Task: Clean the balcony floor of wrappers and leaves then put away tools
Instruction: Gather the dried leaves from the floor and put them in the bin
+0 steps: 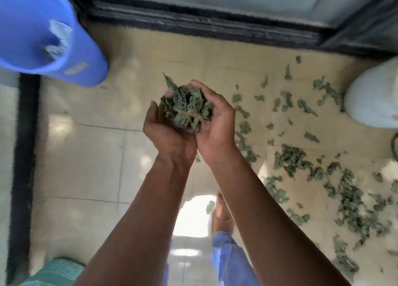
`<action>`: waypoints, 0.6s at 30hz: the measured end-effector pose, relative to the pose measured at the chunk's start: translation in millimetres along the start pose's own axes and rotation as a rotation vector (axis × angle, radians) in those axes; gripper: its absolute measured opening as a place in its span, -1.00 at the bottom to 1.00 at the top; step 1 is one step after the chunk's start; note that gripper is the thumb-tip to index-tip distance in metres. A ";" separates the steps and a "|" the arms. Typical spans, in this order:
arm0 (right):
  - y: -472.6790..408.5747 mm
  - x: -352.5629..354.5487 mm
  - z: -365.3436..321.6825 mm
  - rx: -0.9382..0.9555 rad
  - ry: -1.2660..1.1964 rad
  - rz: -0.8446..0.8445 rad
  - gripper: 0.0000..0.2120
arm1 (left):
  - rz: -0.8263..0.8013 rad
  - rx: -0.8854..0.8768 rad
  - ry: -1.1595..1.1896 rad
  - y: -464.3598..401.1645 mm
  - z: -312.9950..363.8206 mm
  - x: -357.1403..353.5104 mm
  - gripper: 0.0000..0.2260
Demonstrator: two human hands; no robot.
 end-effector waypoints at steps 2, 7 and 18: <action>-15.3 -60.3 13.8 -0.076 0.038 -0.061 -0.64 | 0.014 -0.063 0.039 -17.0 54.8 -14.4 -0.60; -57.7 -205.9 38.0 -0.257 0.185 -0.092 -0.54 | -0.062 -0.128 0.006 -69.7 185.9 -56.3 -0.51; -127.6 -367.5 56.1 -0.410 0.132 -0.274 -0.30 | 0.448 0.020 -1.584 -88.0 141.5 330.0 -0.85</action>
Point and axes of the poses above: each hand's wrist, its own y-axis away from the middle knuckle, its own x-axis out of the back of the hand, z = x × y, the point moved 7 cm from there along -y, towards the middle knuckle, and after that the axes turned 12 degrees about y, right-handed, at the moved point
